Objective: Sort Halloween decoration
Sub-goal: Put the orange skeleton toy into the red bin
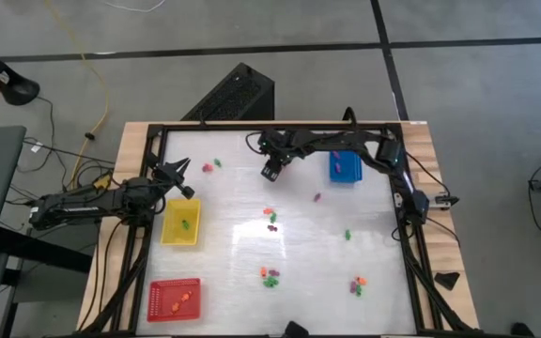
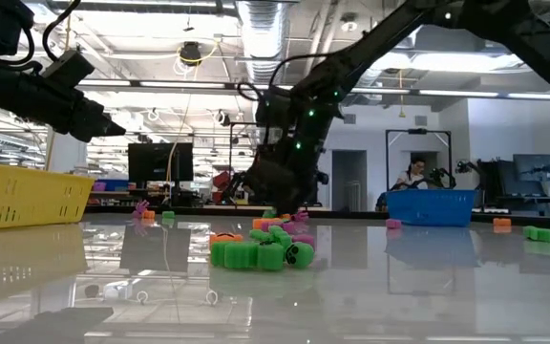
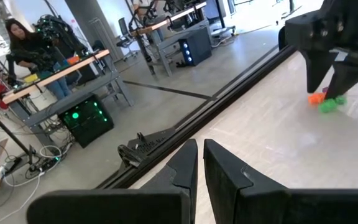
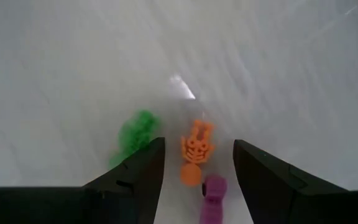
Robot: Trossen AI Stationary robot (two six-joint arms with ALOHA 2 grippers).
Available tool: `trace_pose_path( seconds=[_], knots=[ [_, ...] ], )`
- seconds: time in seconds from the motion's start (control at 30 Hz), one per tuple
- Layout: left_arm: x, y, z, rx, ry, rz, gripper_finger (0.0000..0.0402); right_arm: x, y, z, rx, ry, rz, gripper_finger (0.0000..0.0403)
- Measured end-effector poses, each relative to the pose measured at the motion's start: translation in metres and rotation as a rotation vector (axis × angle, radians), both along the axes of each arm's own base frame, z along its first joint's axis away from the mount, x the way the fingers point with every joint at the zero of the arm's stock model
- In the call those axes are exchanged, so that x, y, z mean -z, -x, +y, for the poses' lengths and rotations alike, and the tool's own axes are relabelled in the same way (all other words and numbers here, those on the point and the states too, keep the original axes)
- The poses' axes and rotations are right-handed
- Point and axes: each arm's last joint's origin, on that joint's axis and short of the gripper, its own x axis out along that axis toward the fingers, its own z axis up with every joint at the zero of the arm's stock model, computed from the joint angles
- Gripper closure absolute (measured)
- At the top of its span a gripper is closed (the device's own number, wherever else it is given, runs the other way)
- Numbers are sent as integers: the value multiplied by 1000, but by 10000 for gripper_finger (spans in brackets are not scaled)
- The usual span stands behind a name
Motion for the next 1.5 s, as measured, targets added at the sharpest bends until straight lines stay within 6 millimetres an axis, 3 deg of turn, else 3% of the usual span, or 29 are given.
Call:
trace_pose_path(
  seconds=[0.23,0.63,0.87,1.03,1.17,1.3,1.4,1.5],
  knots=[
    [0,0,0,-1,0,0,384,2,-1,4,-12,2,21,194],
    [0,0,0,-1,0,0,384,0,-1,4,-40,16,17,351],
    [0,0,0,0,0,0,384,-15,-3,11,-72,44,-25,378],
    [0,0,0,0,0,0,384,-48,-9,34,-125,90,-136,378],
    [0,0,0,0,0,0,384,-65,-20,73,-232,123,-214,378],
    [0,0,0,0,0,0,384,-68,-28,109,-320,127,-234,370],
    [0,0,0,0,0,0,384,-68,-29,121,-304,146,-217,356],
    [0,0,0,0,0,0,384,-67,-26,117,-144,242,-178,343]
  ],
)
